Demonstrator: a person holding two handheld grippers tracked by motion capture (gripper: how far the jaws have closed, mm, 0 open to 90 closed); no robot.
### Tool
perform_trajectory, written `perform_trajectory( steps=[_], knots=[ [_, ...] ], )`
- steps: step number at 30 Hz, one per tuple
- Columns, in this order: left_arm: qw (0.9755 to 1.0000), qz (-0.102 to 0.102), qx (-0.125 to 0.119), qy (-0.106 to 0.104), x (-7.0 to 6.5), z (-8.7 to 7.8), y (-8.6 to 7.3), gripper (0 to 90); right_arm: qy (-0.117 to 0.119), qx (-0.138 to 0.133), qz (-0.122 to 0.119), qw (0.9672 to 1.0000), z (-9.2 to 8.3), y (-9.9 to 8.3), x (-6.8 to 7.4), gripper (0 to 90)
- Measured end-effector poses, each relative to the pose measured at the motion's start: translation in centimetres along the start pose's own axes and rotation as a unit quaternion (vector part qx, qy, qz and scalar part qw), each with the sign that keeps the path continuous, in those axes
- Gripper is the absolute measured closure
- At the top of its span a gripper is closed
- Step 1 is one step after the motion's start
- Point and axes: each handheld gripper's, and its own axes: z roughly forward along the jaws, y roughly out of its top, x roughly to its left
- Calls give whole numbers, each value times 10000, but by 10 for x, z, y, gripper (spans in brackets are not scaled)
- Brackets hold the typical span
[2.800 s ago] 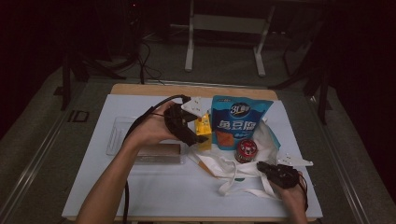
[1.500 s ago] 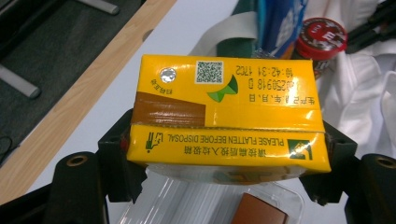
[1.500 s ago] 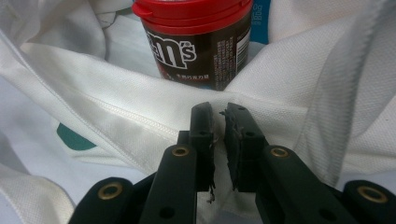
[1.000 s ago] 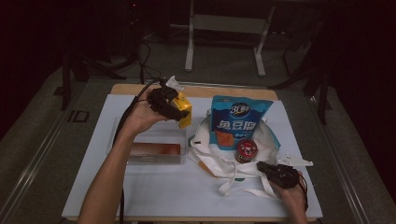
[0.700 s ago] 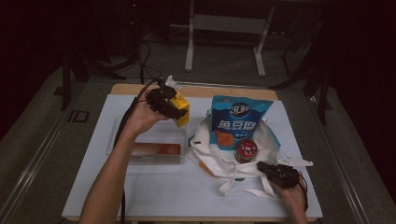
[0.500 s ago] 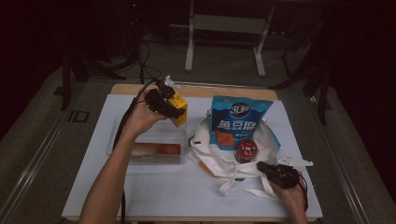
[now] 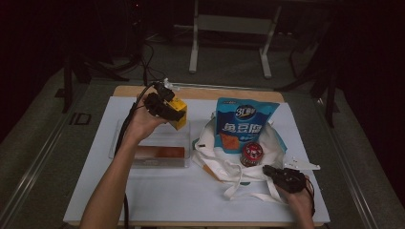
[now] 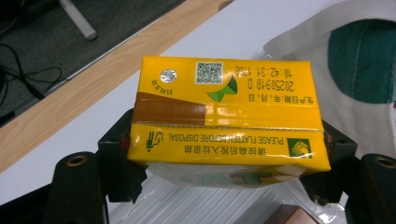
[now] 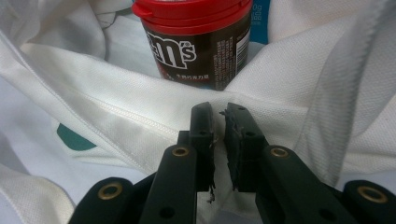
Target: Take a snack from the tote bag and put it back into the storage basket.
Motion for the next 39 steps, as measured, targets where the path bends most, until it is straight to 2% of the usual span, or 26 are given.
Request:
perform_trajectory(
  steps=[1,2,7,13,19,25,30,33,39],
  knots=[
    [10000,0,0,0,0,0,0,282,-2,0,0,10000,0,0,0,815],
    [10000,-95,-10,13,2,-1,-2,283,-4,1,1,10000,0,0,0,815],
    [9999,-97,-54,101,2,-6,-5,283,-5,1,7,10000,0,0,0,815],
    [9995,-240,-74,168,4,-10,-10,282,-9,4,5,10000,0,0,0,815],
    [9990,-239,-152,349,4,-15,-15,283,-5,8,21,10000,0,0,1,814],
    [9985,-326,-89,438,4,-17,-19,283,-11,7,8,10000,0,0,1,814],
    [9974,-386,-79,600,6,-21,-25,282,-3,2,10,10000,0,0,0,814],
    [9965,-558,-87,620,9,-21,-30,283,-4,1,9,10000,0,0,0,814],
    [9950,-718,-63,697,16,-24,-41,283,-1,0,12,10000,0,0,0,814]
  ],
)
